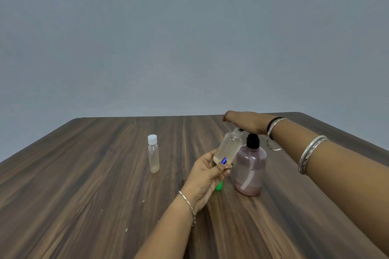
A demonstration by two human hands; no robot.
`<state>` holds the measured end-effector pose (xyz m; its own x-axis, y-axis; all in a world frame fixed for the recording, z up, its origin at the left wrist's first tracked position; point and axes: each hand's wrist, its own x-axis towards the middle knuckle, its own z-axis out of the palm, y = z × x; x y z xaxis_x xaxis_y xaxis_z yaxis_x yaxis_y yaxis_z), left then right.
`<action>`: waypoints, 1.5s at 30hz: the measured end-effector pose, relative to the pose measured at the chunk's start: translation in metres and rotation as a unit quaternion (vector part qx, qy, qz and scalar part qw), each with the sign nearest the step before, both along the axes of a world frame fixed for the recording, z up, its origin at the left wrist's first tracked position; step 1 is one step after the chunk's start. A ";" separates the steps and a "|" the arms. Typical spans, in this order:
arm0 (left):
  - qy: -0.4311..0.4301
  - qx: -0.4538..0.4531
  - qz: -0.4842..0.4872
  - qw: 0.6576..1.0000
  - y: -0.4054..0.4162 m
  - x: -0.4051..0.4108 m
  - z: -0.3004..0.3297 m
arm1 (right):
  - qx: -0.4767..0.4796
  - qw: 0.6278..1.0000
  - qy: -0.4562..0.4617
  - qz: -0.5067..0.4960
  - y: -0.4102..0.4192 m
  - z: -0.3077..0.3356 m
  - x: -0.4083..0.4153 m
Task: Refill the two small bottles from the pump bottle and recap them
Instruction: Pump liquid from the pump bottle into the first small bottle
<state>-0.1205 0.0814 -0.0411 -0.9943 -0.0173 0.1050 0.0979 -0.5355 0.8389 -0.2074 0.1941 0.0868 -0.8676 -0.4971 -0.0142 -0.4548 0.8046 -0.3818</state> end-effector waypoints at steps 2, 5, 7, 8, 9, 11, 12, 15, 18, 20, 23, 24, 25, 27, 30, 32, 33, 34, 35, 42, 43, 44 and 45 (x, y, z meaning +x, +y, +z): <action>0.001 0.001 0.001 1.000 0.000 -0.001 0.000 | -0.001 1.000 -0.001 -0.003 0.000 -0.001 -0.001; -0.001 0.000 -0.001 1.000 -0.001 0.000 -0.002 | -0.001 1.000 -0.008 -0.009 0.001 -0.005 -0.001; 0.001 -0.004 -0.003 1.000 0.000 0.000 -0.002 | 0.001 1.000 -0.015 -0.007 0.002 -0.006 -0.001; 0.003 -0.005 -0.003 1.000 0.001 0.000 -0.001 | -0.001 1.000 -0.024 -0.002 0.002 -0.006 -0.001; 0.004 -0.007 -0.001 1.000 0.001 0.000 -0.001 | -0.006 0.999 -0.035 0.004 0.003 -0.005 -0.002; 0.009 -0.011 0.000 1.000 0.001 -0.001 -0.001 | -0.015 0.998 -0.054 0.014 0.003 -0.002 -0.003; 0.011 -0.011 0.000 1.000 0.001 -0.002 -0.001 | -0.020 0.998 -0.062 0.017 0.003 -0.001 -0.004; 0.008 -0.002 -0.004 1.000 0.002 -0.003 -0.002 | -0.027 0.997 -0.071 0.016 0.004 0.001 -0.006; 0.011 0.000 -0.007 1.000 0.003 -0.003 -0.002 | -0.023 0.997 -0.067 0.016 0.003 0.003 -0.005; 0.010 -0.002 -0.006 1.000 0.003 -0.002 -0.001 | -0.020 0.998 -0.061 0.017 0.003 0.003 -0.005; 0.007 0.000 -0.004 1.000 0.002 0.000 -0.001 | -0.010 0.999 -0.049 0.013 0.002 -0.001 -0.006; 0.008 0.001 -0.003 1.000 0.001 0.000 -0.001 | -0.009 0.999 -0.046 0.011 0.002 -0.002 -0.007; 0.008 0.003 -0.004 1.000 0.001 0.000 -0.001 | -0.010 0.999 -0.044 0.010 0.002 -0.003 -0.007; 0.009 0.005 -0.005 1.000 0.001 0.000 -0.001 | -0.012 0.999 -0.046 0.008 0.002 -0.004 -0.007; 0.011 -0.001 -0.001 1.000 0.001 0.001 -0.001 | -0.019 0.998 -0.054 0.002 0.003 -0.006 -0.006; 0.011 -0.004 0.003 1.000 0.002 0.002 -0.001 | -0.033 0.998 -0.052 -0.003 0.003 -0.008 -0.006; 0.010 -0.004 0.003 1.000 0.002 0.002 -0.001 | -0.037 0.998 -0.053 -0.006 0.003 -0.008 -0.006; 0.009 -0.001 0.004 1.000 0.002 0.002 -0.001 | -0.037 0.998 -0.056 -0.008 0.004 -0.008 -0.006; 0.008 0.002 0.003 1.000 0.002 0.002 -0.001 | -0.033 0.998 -0.060 -0.007 0.004 -0.007 -0.006; 0.012 0.009 -0.005 1.000 0.002 0.000 0.002 | -0.025 0.998 -0.065 0.004 0.003 0.004 -0.007; 0.013 0.012 -0.004 1.000 0.002 0.000 0.002 | -0.025 0.998 -0.064 0.004 0.003 0.005 -0.007; 0.014 0.012 -0.003 1.000 0.002 0.000 0.002 | -0.027 0.998 -0.063 0.004 0.003 0.005 -0.007; 0.014 0.011 -0.002 1.000 0.002 0.000 0.003 | -0.031 0.998 -0.061 0.003 0.004 0.004 -0.007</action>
